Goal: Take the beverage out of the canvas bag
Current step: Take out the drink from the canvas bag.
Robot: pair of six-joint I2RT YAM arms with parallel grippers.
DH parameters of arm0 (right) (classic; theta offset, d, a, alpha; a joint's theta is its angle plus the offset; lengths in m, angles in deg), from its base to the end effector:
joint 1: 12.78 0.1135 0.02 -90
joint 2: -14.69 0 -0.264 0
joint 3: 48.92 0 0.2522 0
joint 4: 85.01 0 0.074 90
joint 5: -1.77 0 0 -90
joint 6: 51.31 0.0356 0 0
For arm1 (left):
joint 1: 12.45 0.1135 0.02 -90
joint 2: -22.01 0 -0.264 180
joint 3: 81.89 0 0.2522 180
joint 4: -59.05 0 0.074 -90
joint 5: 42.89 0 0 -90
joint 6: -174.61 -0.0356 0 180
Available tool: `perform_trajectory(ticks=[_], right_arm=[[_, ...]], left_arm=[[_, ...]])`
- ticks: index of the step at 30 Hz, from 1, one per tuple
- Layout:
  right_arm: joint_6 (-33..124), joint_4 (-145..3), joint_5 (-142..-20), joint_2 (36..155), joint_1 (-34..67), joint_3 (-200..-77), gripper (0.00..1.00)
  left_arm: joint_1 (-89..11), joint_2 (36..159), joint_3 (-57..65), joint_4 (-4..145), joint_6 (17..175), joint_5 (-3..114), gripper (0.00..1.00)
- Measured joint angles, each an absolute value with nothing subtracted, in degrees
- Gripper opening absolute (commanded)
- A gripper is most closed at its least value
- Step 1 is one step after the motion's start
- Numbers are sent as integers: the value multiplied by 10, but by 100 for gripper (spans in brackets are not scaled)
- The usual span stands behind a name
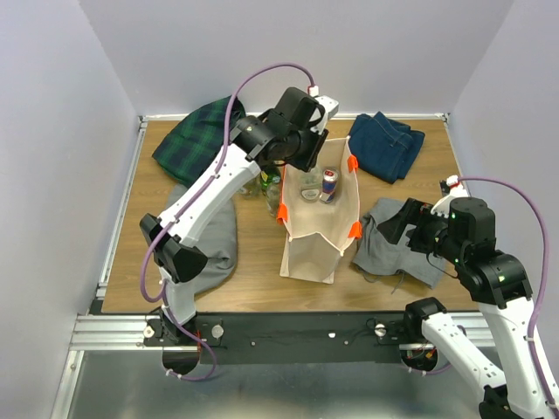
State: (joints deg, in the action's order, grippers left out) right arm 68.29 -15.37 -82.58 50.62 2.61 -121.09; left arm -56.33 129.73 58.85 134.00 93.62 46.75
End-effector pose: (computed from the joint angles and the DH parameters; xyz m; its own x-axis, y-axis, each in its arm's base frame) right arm 0.0964 0.0302 0.3573 -0.6311 0.3361 -0.6991 -0.0364 0.8874 0.4595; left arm 0.2837 -0.2725 0.4292 -0.5837 0.3441 -0.7354 0.6058 0.7876 -0.1124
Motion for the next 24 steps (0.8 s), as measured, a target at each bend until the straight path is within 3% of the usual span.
perform_trajectory(ticks=[24], right_arm=[[687,-154,-826,507,26,-1211,98]], left_arm=[[-563,1230,630,1360,945,480,0]])
